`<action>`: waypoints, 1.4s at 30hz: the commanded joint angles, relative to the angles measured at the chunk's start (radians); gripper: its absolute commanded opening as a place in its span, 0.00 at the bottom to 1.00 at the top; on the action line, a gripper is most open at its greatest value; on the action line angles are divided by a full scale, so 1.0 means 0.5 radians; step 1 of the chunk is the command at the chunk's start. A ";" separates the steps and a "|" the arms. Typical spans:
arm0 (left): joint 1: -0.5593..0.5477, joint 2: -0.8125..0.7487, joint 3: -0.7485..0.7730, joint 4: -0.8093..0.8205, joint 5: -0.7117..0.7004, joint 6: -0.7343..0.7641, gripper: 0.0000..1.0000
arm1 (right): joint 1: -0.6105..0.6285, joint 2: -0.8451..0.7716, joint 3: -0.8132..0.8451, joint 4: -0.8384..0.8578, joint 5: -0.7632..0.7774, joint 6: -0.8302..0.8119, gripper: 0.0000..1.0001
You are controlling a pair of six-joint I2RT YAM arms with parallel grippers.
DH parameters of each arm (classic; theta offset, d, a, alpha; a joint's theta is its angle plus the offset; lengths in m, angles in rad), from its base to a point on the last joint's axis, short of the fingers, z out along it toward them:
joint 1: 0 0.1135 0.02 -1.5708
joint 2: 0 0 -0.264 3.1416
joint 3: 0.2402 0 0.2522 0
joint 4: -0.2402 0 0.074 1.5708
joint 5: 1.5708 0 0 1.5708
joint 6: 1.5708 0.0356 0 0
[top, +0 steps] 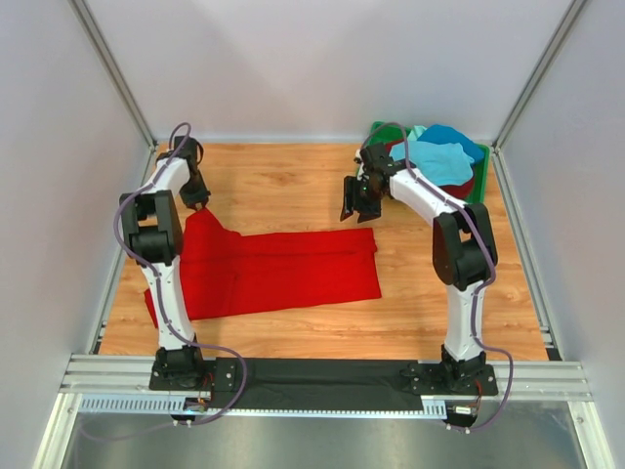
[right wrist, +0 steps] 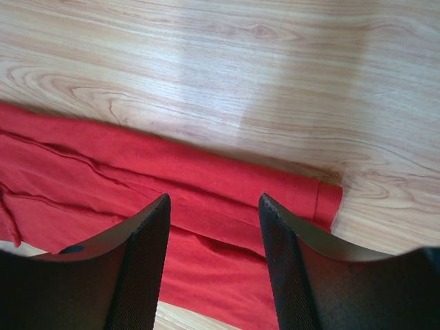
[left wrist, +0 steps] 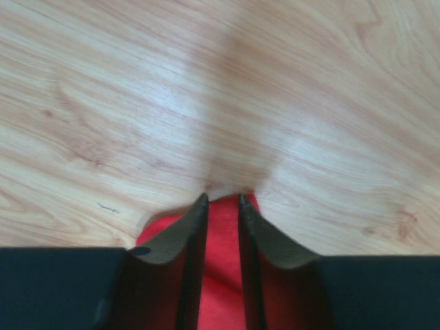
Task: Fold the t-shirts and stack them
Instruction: Fold the tshirt
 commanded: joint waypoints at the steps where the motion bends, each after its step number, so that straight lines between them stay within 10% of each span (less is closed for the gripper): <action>1: 0.003 0.017 0.003 -0.052 0.087 0.024 0.23 | 0.002 -0.135 0.007 0.044 -0.028 0.000 0.56; 4: 0.003 -0.022 0.009 -0.092 0.044 0.033 0.00 | 0.002 -0.135 0.010 0.041 -0.044 0.009 0.56; 34: 0.003 -2.108 -1.663 -0.649 -0.005 -0.451 0.00 | 0.343 0.009 -0.026 0.250 -0.375 0.279 0.57; 42: 0.098 -2.370 -1.388 -1.184 -0.532 -0.795 0.14 | 0.346 0.019 -0.094 0.238 -0.320 0.212 0.57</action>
